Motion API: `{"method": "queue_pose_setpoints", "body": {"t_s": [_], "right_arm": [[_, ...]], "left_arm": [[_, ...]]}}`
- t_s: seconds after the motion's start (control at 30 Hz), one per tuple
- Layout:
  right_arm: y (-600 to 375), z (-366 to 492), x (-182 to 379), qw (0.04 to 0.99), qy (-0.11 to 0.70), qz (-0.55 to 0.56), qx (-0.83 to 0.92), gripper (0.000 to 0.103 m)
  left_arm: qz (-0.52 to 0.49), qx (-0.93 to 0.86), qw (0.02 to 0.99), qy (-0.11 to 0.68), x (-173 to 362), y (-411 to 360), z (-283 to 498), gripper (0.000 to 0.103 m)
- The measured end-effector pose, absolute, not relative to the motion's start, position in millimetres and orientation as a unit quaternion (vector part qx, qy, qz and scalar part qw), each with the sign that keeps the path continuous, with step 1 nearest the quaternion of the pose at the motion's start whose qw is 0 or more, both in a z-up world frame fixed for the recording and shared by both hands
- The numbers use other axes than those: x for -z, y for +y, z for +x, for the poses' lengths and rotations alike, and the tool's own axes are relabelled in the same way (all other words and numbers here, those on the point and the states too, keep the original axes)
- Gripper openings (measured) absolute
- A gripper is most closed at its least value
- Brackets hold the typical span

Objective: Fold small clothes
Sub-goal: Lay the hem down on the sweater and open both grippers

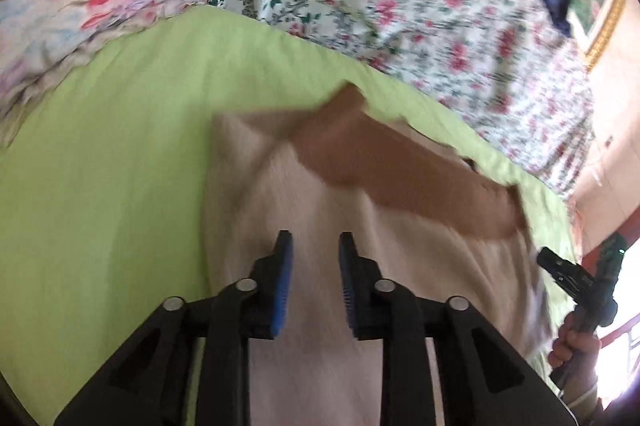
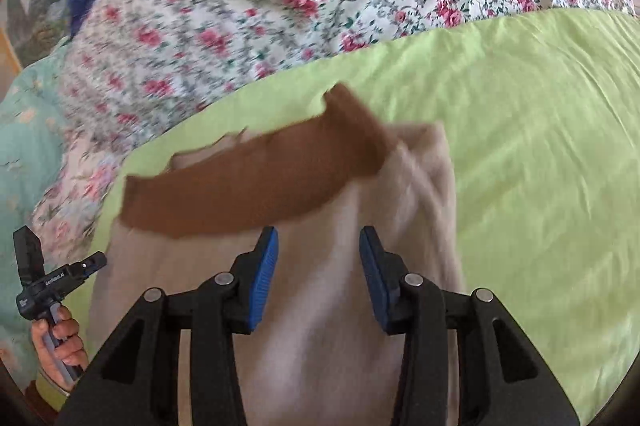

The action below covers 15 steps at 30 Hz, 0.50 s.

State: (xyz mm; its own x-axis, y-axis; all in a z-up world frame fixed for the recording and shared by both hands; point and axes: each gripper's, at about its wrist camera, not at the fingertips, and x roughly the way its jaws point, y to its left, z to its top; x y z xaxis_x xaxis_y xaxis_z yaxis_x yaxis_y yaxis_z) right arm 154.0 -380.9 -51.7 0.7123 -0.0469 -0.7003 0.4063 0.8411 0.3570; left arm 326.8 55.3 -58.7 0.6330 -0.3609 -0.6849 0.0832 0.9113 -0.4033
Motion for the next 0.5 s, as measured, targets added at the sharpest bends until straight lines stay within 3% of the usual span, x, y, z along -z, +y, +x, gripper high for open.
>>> {"method": "queue_pose_setpoints", "body": {"t_s": [0.2,0.5], "right_arm": [[-340.5,109.3,63.1,0.882,0.363,0.283,0.100,0.050],[-299.3,72.9,82.4,0.868,0.380,0.311,0.075,0.053]], "left_arm": [[-0.196,0.162,0.878,0.406,57.8,27.2,233.4,0.046],[-0.248,0.153,0.845,0.449,98.6,17.1,172.5,0.051]]}}
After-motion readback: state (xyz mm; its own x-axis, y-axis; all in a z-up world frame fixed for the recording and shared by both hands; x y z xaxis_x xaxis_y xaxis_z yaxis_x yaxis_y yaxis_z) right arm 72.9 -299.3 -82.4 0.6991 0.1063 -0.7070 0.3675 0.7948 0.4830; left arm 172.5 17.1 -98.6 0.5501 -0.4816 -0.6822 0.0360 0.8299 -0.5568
